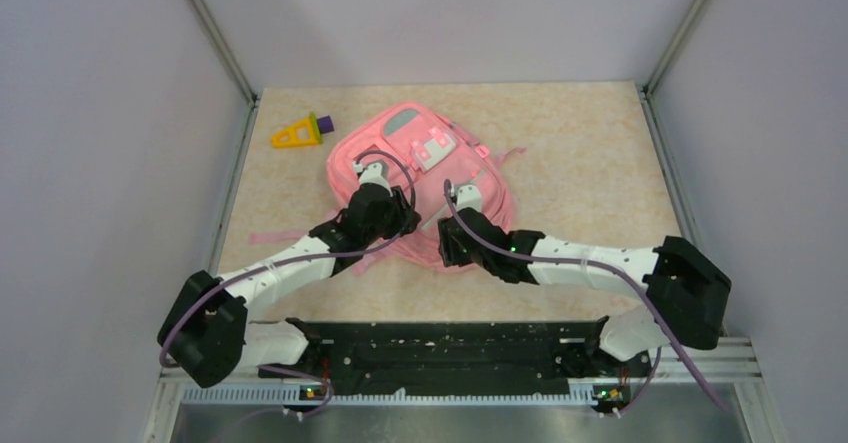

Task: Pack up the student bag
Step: Zip the student bag at the center of the board.

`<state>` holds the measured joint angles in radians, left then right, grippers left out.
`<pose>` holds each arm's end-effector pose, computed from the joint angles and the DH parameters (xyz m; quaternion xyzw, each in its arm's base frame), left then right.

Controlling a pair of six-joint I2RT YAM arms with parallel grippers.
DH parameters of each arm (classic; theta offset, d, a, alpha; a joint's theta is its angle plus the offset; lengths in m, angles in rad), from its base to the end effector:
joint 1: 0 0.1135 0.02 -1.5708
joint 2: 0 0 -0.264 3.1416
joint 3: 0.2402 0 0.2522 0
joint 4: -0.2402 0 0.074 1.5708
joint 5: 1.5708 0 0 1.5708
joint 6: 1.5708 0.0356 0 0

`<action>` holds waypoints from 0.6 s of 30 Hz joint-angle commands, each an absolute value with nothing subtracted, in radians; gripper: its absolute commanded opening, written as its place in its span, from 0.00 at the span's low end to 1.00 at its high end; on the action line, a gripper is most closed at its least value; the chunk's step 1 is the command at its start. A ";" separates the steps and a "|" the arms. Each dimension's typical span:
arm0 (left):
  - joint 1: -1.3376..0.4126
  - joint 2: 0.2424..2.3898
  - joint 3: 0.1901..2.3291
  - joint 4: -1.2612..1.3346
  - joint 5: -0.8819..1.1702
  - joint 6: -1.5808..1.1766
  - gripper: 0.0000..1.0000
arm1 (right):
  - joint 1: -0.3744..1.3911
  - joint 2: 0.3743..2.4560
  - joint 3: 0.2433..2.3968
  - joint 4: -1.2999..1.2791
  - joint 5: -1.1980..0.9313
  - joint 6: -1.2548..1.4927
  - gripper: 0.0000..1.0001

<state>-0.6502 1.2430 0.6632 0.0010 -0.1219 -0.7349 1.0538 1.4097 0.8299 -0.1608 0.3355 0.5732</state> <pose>0.2130 -0.1566 0.2196 -0.0661 0.8758 -0.2621 0.3998 0.1559 0.2505 0.2175 -0.1493 0.8923 0.1840 0.3842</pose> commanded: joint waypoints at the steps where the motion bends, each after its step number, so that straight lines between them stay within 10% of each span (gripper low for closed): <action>1: -0.649 1.282 0.659 0.056 -0.121 -0.739 0.42 | 1.072 1.474 0.909 -0.119 0.400 0.543 0.42; 11: -0.648 1.307 0.667 0.022 -0.168 -0.715 0.00 | 1.083 1.560 0.934 -0.179 0.543 0.560 0.06; 18: -0.625 1.283 0.652 -0.050 -0.257 -0.627 0.00 | 1.002 1.475 0.933 -0.242 0.528 0.494 0.00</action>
